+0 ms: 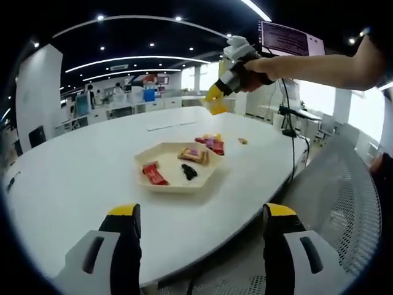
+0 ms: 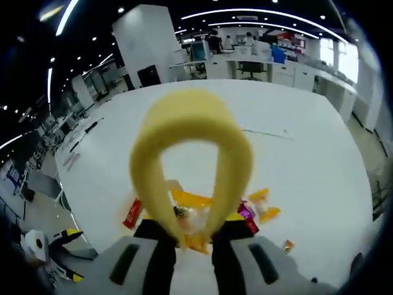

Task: Place the target food into the container with the food tongs after gripping and lifting it, then release it inside without dropping or visibly crushing the food.

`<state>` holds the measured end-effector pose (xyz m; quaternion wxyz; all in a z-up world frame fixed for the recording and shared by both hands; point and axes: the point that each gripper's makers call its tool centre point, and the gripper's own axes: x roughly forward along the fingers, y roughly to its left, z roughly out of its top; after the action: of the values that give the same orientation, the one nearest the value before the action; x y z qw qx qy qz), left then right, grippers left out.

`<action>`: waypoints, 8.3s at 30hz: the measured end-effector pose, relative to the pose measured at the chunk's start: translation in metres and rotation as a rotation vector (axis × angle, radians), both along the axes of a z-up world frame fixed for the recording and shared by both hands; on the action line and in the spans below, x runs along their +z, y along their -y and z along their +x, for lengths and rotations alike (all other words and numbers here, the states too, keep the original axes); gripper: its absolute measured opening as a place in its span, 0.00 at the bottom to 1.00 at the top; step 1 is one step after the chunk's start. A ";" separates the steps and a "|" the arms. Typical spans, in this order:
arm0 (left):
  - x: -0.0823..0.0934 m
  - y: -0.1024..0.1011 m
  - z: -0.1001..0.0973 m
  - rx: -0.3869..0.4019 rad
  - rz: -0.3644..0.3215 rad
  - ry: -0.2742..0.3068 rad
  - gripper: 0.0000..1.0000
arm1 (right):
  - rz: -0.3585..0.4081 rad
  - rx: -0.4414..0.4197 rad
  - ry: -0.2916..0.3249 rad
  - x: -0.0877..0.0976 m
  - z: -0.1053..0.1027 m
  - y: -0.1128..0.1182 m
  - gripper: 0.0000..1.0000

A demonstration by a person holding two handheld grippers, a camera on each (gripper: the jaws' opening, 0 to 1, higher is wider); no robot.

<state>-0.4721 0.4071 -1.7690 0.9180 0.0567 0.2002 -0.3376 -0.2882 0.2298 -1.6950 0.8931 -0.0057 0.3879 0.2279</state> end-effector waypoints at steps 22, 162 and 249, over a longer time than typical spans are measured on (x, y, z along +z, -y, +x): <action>0.000 0.000 0.000 0.000 -0.004 0.001 0.78 | 0.031 0.111 0.023 0.002 0.005 -0.049 0.23; -0.007 0.002 -0.003 -0.016 0.023 -0.044 0.73 | -0.115 -0.319 0.081 -0.062 -0.003 0.166 0.21; 0.001 -0.005 0.003 0.027 0.026 0.022 0.79 | -0.048 -0.183 -0.026 -0.114 0.010 0.064 0.26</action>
<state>-0.4694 0.4122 -1.7683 0.9238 0.0699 0.1951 -0.3219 -0.2784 0.1659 -1.8091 0.9046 0.0116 0.4038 0.1362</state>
